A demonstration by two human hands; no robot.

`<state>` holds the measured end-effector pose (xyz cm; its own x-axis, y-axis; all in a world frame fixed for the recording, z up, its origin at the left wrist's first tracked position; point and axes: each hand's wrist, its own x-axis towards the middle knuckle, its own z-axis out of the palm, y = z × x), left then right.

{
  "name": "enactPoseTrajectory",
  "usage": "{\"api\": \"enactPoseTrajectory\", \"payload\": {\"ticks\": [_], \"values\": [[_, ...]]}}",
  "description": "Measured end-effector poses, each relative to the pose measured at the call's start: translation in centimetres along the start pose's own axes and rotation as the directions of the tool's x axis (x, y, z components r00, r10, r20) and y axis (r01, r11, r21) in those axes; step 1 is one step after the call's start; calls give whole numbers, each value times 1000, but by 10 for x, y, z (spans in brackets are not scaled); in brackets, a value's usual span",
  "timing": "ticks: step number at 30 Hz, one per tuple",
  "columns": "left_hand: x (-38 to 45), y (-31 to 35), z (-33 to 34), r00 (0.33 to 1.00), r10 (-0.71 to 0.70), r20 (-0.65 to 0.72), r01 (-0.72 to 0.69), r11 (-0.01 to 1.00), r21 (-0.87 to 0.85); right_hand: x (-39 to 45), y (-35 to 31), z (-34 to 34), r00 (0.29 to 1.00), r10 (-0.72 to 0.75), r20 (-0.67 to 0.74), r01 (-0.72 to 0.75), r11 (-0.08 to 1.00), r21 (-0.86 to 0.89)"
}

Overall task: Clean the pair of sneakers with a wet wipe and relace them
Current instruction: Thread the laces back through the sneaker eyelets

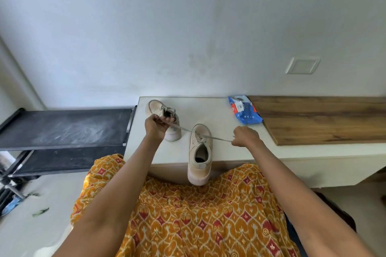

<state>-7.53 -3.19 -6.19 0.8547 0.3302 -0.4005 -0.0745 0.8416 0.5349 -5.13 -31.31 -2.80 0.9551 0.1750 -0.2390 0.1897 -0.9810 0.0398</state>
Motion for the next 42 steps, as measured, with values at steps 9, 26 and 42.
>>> {"api": "enactPoseTrajectory", "payload": {"ticks": [9,26,42], "values": [[-4,-26,6,874,-255,414,-449,-95,888,6,-6,3,977,-54,208,41,997,69],[-21,-44,12,777,-365,512,-549,6,836,-11,-18,4,954,-258,-151,294,901,318],[-15,-52,18,715,-295,633,-699,-320,640,-12,-37,23,952,-276,-128,304,839,452]]}}
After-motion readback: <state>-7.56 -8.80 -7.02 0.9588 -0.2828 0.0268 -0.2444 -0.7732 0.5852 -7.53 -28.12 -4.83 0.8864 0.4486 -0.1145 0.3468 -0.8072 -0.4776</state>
